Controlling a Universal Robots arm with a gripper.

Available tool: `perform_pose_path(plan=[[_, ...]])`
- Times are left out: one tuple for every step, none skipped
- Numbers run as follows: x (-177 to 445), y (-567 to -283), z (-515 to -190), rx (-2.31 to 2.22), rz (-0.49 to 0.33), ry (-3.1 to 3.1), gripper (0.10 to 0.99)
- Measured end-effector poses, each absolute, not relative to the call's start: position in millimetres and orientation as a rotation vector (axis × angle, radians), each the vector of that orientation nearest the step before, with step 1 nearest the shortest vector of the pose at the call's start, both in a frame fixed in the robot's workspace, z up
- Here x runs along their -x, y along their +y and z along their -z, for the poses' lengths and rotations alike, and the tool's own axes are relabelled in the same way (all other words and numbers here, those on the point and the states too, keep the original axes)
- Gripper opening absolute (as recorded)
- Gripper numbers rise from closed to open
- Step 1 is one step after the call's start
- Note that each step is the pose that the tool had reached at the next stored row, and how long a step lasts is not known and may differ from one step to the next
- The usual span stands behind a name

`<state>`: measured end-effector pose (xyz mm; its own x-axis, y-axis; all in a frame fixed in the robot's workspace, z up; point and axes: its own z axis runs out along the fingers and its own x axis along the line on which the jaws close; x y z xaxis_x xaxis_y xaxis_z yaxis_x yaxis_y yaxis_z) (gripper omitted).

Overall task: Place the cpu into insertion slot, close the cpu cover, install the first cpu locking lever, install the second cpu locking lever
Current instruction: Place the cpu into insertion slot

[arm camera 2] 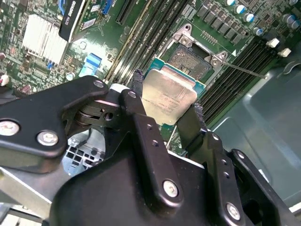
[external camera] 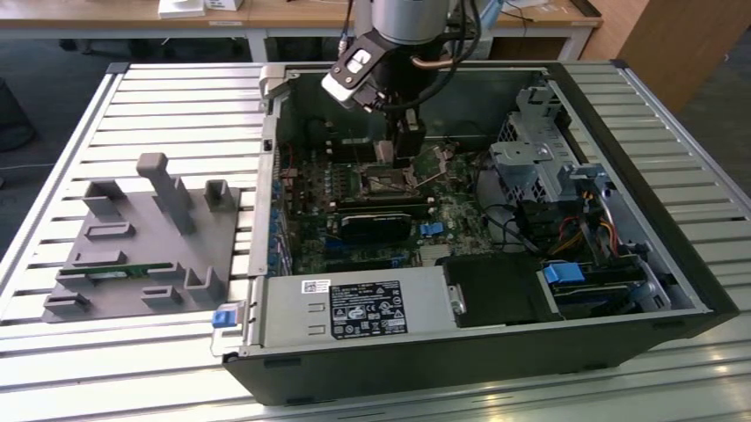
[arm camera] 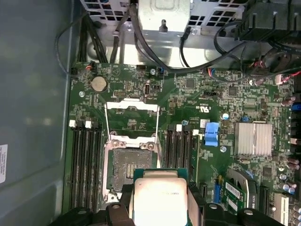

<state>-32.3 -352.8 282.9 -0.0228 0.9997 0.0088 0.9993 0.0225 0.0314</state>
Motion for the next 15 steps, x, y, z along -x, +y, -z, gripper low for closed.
perform_pose_path(plan=[[32,-353,-282,-2.193,-0.044,2.227,0.541],[32,-353,-282,-2.199,-0.044,2.221,0.541],[32,-353,-281,-2.203,-0.044,2.216,0.541],[32,-352,-280,-2.207,-0.044,2.213,0.541],[32,-351,-279,-2.209,-0.044,2.210,0.541],[32,-350,-278,-2.212,-0.044,2.207,0.541],[32,-348,-277,-2.214,-0.044,2.206,0.541],[32,-347,-276,-2.214,-0.044,2.205,0.541],[32,-345,-274,-2.214,-0.044,2.205,0.541],[32,-343,-273,-2.214,-0.044,2.205,0.541],[31,-342,-272,-2.214,-0.044,2.205,0.541],[31,-341,-270,-2.214,-0.045,2.206,0.541],[31,-340,-269,-2.214,-0.044,2.206,0.541],[31,-340,-267,-2.214,-0.044,2.206,0.541],[30,-340,-266,-2.214,-0.044,2.205,0.541]])
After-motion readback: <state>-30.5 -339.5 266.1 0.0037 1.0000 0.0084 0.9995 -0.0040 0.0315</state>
